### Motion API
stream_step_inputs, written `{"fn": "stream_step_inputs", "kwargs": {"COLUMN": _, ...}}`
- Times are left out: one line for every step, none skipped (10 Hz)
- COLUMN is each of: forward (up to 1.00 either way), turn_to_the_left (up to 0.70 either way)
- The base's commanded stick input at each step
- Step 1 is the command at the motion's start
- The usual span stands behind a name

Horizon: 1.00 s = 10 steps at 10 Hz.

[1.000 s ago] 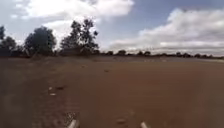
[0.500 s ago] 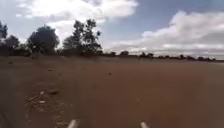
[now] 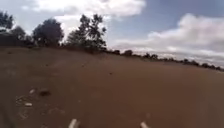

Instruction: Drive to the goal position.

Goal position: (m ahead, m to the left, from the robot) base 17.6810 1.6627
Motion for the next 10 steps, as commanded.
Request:
{"fn": "stream_step_inputs", "kwargs": {"forward": 0.7, "turn_to_the_left": -0.03}}
{"fn": "stream_step_inputs", "kwargs": {"forward": 0.7, "turn_to_the_left": 0.0}}
{"fn": "stream_step_inputs", "kwargs": {"forward": 0.7, "turn_to_the_left": -0.1}}
{"fn": "stream_step_inputs", "kwargs": {"forward": 0.7, "turn_to_the_left": -0.26}}
{"fn": "stream_step_inputs", "kwargs": {"forward": 0.7, "turn_to_the_left": -0.27}}
{"fn": "stream_step_inputs", "kwargs": {"forward": 0.7, "turn_to_the_left": -0.27}}
{"fn": "stream_step_inputs", "kwargs": {"forward": 0.7, "turn_to_the_left": 0.0}}
{"fn": "stream_step_inputs", "kwargs": {"forward": 0.7, "turn_to_the_left": 0.0}}
{"fn": "stream_step_inputs", "kwargs": {"forward": 0.7, "turn_to_the_left": 0.0}}
{"fn": "stream_step_inputs", "kwargs": {"forward": 0.7, "turn_to_the_left": -0.2}}
